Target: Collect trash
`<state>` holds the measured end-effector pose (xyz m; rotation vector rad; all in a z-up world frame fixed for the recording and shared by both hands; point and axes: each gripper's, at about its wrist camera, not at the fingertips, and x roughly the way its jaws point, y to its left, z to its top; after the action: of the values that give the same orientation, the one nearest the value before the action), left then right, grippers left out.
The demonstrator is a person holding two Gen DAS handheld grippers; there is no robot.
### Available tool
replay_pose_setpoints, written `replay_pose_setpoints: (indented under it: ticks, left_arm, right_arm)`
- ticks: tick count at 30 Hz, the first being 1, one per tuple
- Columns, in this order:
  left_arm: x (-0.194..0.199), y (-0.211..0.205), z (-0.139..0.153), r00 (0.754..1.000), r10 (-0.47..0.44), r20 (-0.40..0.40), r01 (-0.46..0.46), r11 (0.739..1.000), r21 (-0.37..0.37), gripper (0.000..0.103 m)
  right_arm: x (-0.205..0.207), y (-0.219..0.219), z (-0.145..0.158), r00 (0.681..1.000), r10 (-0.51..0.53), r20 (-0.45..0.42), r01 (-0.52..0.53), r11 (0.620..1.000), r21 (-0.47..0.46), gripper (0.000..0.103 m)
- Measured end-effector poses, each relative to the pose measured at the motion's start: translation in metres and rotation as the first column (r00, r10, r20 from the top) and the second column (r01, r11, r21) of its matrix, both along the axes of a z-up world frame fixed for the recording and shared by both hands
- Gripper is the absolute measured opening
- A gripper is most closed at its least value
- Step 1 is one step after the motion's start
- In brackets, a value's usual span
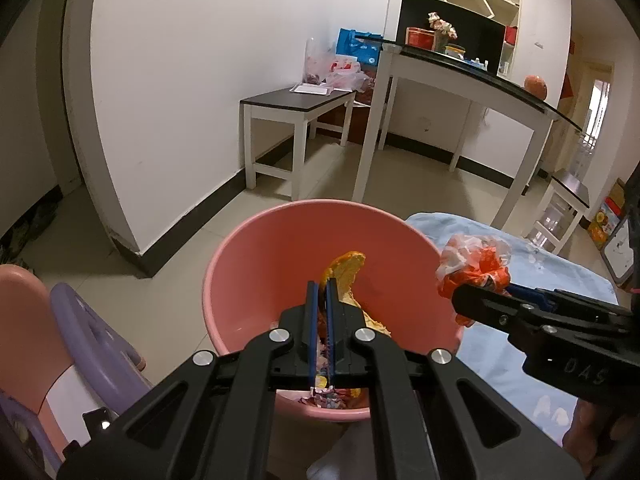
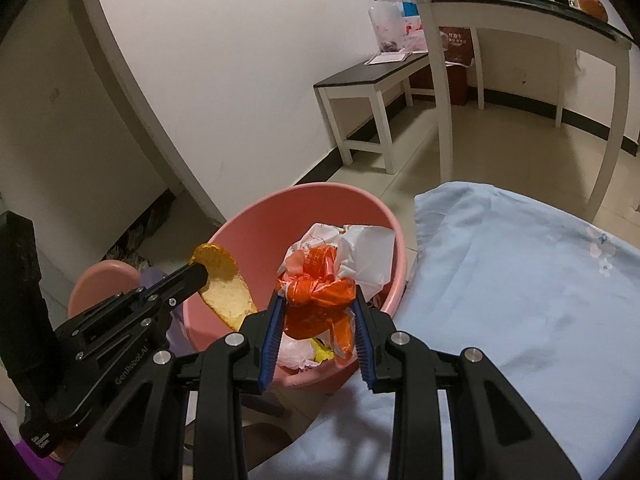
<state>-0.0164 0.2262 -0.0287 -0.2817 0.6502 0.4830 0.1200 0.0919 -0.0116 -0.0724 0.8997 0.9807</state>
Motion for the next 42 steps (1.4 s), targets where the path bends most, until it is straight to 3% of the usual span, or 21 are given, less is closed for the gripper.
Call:
replay_pose_setpoints:
  ticks: [16,20,25,28,42]
  left_arm:
    - [-0.004,0.014,-0.006,0.999,0.049,-0.014,-0.05,0.998,-0.023,0.003]
    - [-0.002,0.014,-0.007,0.998,0.06,-0.035,-0.061,0.998,-0.016,0.004]
    - [-0.004,0.012,-0.006,0.998,0.063,-0.024,-0.063,0.998,-0.012,0.02]
    - [-0.006,0.01,-0.003,0.998,0.058,-0.015,-0.058,0.998,-0.017,0.021]
    - [-0.015,-0.017,0.016,0.999,0.031,0.015,-0.031,1.0,0.002,0.022]
  right_arm:
    - [0.008,0.015,-0.012,1.0,0.012,-0.027,-0.012,1.0,-0.019,0.034]
    - [0.007,0.017,-0.012,0.999,0.019,-0.029,-0.02,1.0,-0.02,0.041]
    - [0.005,0.015,-0.01,1.0,0.018,-0.017,-0.018,1.0,-0.015,0.044]
    - [0.002,0.012,-0.008,1.0,0.014,-0.011,-0.014,1.0,-0.006,0.048]
    - [-0.03,-0.029,0.022,0.991,-0.012,0.135,0.008,1.0,0.029,0.058]
